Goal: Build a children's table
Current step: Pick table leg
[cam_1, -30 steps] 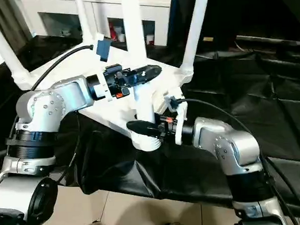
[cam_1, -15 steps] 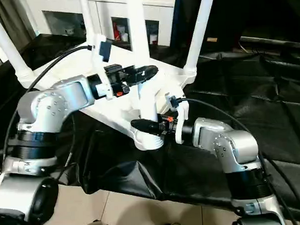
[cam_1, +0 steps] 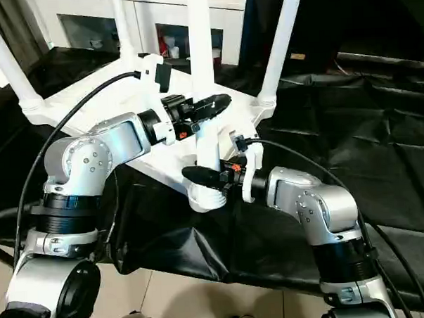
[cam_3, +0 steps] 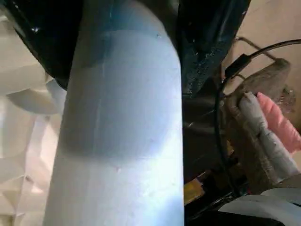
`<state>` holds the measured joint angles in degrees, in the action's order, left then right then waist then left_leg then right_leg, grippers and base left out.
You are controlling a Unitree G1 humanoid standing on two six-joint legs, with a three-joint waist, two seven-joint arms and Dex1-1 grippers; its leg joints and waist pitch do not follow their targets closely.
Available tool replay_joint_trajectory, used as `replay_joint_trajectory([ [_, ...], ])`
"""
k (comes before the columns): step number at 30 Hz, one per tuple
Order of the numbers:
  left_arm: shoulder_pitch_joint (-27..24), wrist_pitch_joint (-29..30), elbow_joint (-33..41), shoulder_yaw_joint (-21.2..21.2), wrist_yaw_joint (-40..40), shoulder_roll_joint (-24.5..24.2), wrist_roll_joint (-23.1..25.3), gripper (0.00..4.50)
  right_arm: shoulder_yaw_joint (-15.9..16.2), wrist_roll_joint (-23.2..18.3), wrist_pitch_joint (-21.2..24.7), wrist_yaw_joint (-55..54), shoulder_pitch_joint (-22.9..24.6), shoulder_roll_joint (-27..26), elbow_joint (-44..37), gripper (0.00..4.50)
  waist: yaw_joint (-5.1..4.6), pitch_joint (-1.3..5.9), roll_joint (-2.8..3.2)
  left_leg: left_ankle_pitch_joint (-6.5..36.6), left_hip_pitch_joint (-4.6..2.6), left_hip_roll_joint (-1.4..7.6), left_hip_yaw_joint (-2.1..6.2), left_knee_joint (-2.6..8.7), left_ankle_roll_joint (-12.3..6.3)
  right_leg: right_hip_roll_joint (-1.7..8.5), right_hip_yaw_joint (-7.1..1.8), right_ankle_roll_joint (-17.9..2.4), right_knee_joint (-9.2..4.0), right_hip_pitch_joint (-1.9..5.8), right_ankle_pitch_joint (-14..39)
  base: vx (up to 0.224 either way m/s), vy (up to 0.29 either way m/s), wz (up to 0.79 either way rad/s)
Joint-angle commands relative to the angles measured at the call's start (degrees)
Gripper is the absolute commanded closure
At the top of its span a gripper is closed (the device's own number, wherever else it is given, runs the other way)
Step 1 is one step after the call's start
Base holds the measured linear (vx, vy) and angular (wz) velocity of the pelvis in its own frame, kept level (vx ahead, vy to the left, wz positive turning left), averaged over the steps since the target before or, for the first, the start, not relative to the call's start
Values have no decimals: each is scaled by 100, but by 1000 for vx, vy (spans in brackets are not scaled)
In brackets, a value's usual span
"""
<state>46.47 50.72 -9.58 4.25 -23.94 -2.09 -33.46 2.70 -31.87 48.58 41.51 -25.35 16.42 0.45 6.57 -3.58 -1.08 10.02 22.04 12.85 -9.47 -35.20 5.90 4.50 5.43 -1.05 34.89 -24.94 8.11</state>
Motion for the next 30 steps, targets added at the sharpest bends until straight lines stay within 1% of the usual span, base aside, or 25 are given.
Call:
replay_joint_trajectory([
  [1,-3,-112,174,-18,50,-53,67,264,0,12,-99,59,-156,12,2,184,14,488,-94,738,-15,-64,-63,362,-118,255,-179,-118,-514,412,2308,0,0,0],
  [3,-3,-94,254,-114,-123,-132,66,264,53,123,-128,44,-204,112,60,177,9,487,-115,751,-19,-61,-61,364,-111,257,-178,-139,-506,415,2281,0,0,0],
  [4,-3,-94,254,-114,-123,-132,66,264,53,123,-128,44,-204,112,60,174,7,490,-112,735,-16,-60,-57,367,-102,260,-181,-156,-494,420,2253,0,0,0],
  [5,-3,-57,305,-219,-294,-217,63,264,55,197,-162,71,-267,226,169,174,3,480,-139,731,-26,-60,-71,361,-105,256,-190,-177,-501,406,2215,0,0,0],
  [6,-3,-57,305,-219,-294,-217,63,264,55,197,-162,71,-267,226,169,174,9,483,-130,712,-22,-62,-67,364,-106,263,-191,-189,-485,417,2209,0,0,0],
  [7,-14,-50,354,-319,-457,-282,52,264,64,153,-113,246,-306,367,190,174,11,481,-122,707,-15,-57,-68,366,-102,264,-196,-198,-485,423,2188,0,0,0],
  [8,-30,-35,394,-359,-527,-317,36,264,81,110,-65,352,-316,442,170,173,17,487,-150,696,-27,-48,-71,361,-118,262,-201,-205,-485,421,2143,0,0,0],
  [9,-35,-16,414,-387,-558,-339,33,264,88,83,-40,426,-325,496,157,173,24,480,-136,685,-32,-40,-68,367,-127,262,-207,-261,-465,414,2050,0,0,0],
  [10,-35,-16,414,-387,-558,-339,33,264,88,83,-40,426,-325,496,157,173,20,479,-139,684,-21,-43,-69,364,-130,262,-207,-276,-462,422,2027,0,0,0],
  [11,-45,-8,433,-432,-603,-373,45,264,90,96,-35,474,-339,521,176,173,20,484,-149,667,-14,-50,-73,359,-122,264,-207,-315,-454,433,1963,0,0,0],
  [12,-46,-7,435,-438,-610,-377,47,264,91,97,-33,478,-341,523,178,173,14,486,-177,657,-12,-47,-72,362,-125,265,-206,-325,-450,437,1952,0,0,0],
  [14,-70,-19,466,-556,-726,-461,66,264,174,118,7,604,-379,597,229,173,22,483,-170,666,-20,-43,-70,364,-122,274,-209,-345,-446,434,2014,0,0,0],
  [16,-75,-21,470,-572,-744,-472,67,264,194,123,3,620,-384,609,237,173,11,477,-169,689,-19,-38,-74,363,-116,273,-210,-356,-453,429,2031,0,0,0],
  [17,-95,-31,478,-624,-776,-498,101,264,304,177,-47,710,-380,666,248,173,11,477,-195,689,-18,-43,-79,358,-113,276,-211,-340,-461,431,2059,0,0,0],
  [18,-105,-52,472,-670,-802,-518,140,264,379,205,-73,774,-377,705,240,173,18,473,-193,695,-17,-43,-73,363,-105,277,-206,-309,-460,434,2132,0,0,0],
  [20,-107,-65,463,-697,-819,-526,161,264,413,206,-79,819,-376,726,226,173,15,472,-184,705,-18,-38,-73,363,-93,276,-212,-283,-467,427,2146,0,0,0],
  [23,-100,-99,437,-734,-851,-551,170,264,440,217,-84,866,-382,738,221,173,15,479,-194,718,-22,-38,-68,363,-69,276,-206,-276,-465,428,2143,0,0,0],
  [26,-92,-94,443,-754,-895,-576,158,264,480,252,-106,897,-387,746,254,173,19,481,-203,700,-18,-39,-69,363,-71,272,-210,-303,-454,429,2071,0,0,0],
  [30,-83,-78,455,-778,-936,-593,146,264,510,255,-125,898,-383,733,281,173,17,486,-196,709,-24,-30,-64,366,-59,276,-211,-377,-441,431,1971,0,0,0],
])
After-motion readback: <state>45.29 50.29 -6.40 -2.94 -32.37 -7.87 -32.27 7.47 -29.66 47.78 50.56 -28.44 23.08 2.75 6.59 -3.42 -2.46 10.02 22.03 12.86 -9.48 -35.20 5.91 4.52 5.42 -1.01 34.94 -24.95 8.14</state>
